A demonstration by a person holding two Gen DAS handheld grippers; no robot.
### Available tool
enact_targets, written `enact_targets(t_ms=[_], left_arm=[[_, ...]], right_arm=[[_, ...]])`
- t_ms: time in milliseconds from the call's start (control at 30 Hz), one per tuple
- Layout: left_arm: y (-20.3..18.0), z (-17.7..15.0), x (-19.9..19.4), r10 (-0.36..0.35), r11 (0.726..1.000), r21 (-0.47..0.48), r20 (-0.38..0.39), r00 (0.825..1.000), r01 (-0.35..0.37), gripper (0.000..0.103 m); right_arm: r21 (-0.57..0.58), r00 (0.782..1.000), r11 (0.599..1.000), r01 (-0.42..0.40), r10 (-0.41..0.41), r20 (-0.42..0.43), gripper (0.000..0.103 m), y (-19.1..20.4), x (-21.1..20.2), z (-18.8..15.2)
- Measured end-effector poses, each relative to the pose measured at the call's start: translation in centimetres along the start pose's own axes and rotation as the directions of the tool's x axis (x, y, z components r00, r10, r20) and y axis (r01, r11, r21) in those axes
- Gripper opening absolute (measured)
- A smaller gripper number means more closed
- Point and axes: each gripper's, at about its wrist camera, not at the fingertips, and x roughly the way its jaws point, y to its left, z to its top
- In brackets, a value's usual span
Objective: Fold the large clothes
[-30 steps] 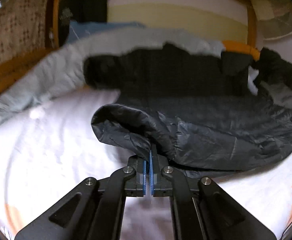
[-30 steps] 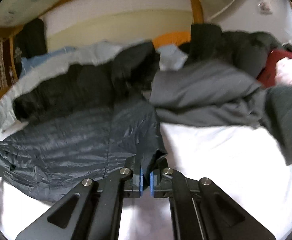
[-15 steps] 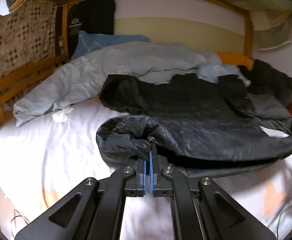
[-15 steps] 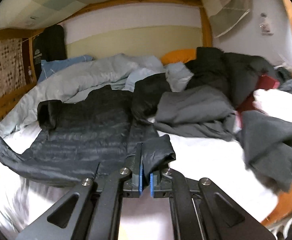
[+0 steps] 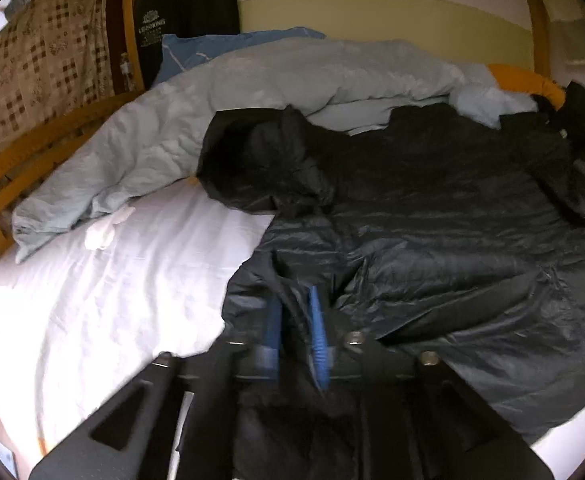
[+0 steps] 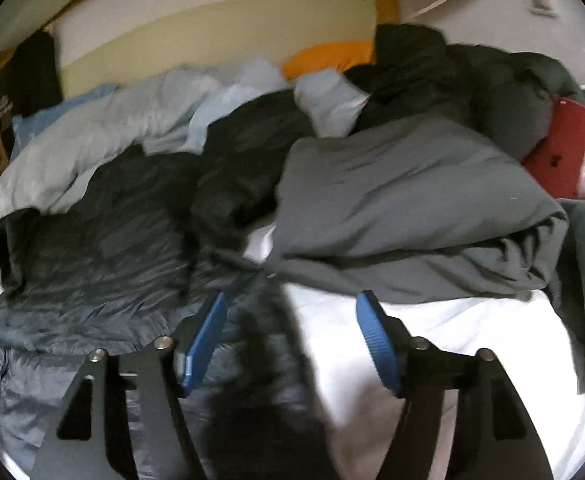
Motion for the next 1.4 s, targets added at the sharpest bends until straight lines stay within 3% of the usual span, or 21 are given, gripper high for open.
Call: enact_targets(t_ms=[33,100,167,267,367,400,433,500,533,633,767,900,1000,1267,1333,1400], left_arm=[[0.0,-0.2,0.0,0.011,1.000,0.005,0.010,1.000,-0.011,0.045],[0.4,-0.8,-0.8,0.040,0.999,-0.008,0.039,0.998,-0.039,0.064],[1.1,-1.2,-2.0,0.047,0.996,-0.078,0.046,0.998,-0.043,0.067],[0.8,-1.8,-5.0,0.024,0.994,-0.109,0.102,0.994,-0.013,0.068],[-1.5,-2.1,-8.8,0.057,0.998,-0.034,0.228,0.972,-0.051,0.086],[-2.1,-2.1,-9.5,0.052,0.999,-0.022,0.253,0.966,-0.048,0.100],[-2.7,-1.9,-10.1,0.012,1.000,-0.012,0.251,0.968,-0.009,0.103],[-3.3,-1.4,-10.1,-0.066,0.998,-0.010,0.215,0.974,0.070,0.103],[-3.5,-1.3,-10.2,-0.070,0.997,-0.017,0.213,0.975,0.075,0.103],[-4.0,-1.2,-10.2,-0.017,0.999,-0.033,0.222,0.975,0.025,0.103],[-3.8,-1.8,-10.3,-0.007,0.997,-0.067,0.222,0.975,0.022,0.103],[-4.8,-3.2,-10.7,0.030,0.999,-0.024,0.214,0.976,-0.025,0.103],[-5.6,-3.8,-10.8,0.061,0.998,0.012,0.216,0.975,-0.065,0.103],[-5.4,-4.2,-9.5,0.058,0.998,-0.013,0.203,0.977,-0.057,0.103],[-4.9,-4.2,-9.2,0.033,0.999,-0.027,0.196,0.980,-0.028,0.103],[-4.2,-4.2,-8.8,-0.047,0.997,-0.046,0.168,0.985,0.055,0.103]], right_arm=[[-0.008,1.000,1.000,0.006,-0.006,0.007,0.072,-0.5,-0.1,0.0],[-0.040,0.999,0.999,0.015,-0.014,0.044,0.074,-1.2,-1.0,0.6],[-0.057,0.994,0.998,0.027,-0.021,0.108,0.092,-1.9,-2.5,1.2],[-0.051,0.979,0.999,-0.009,0.019,0.204,0.094,-2.7,-5.3,1.4],[-0.064,0.970,0.995,-0.077,0.090,0.227,0.103,-2.1,-6.8,1.6],[-0.075,0.966,0.993,-0.092,0.107,0.236,0.103,-1.7,-7.2,1.5],[-0.101,0.962,0.990,-0.102,0.124,0.244,0.103,-1.0,-7.4,1.4],[-0.161,0.964,0.983,-0.089,0.126,0.233,0.103,0.4,-7.8,1.1],[-0.185,0.967,0.980,-0.077,0.119,0.227,0.103,1.1,-7.8,0.9],[-0.219,0.962,0.970,-0.105,0.154,0.224,0.103,2.4,-8.5,-0.3],[-0.251,0.960,0.952,-0.177,0.223,0.168,0.103,3.8,-8.4,-2.0],[-0.275,0.968,0.941,-0.196,0.230,0.097,0.103,4.8,-6.8,-3.7],[-0.308,0.974,0.937,-0.165,0.203,0.097,0.103,4.8,-6.3,-4.8],[-0.273,0.971,0.946,-0.177,0.214,0.110,0.103,2.7,-6.2,-5.4],[-0.286,0.972,0.947,-0.147,0.192,0.135,0.103,2.4,-6.2,-5.2],[-0.303,0.971,0.945,-0.123,0.177,0.160,0.103,2.3,-6.3,-4.9]])
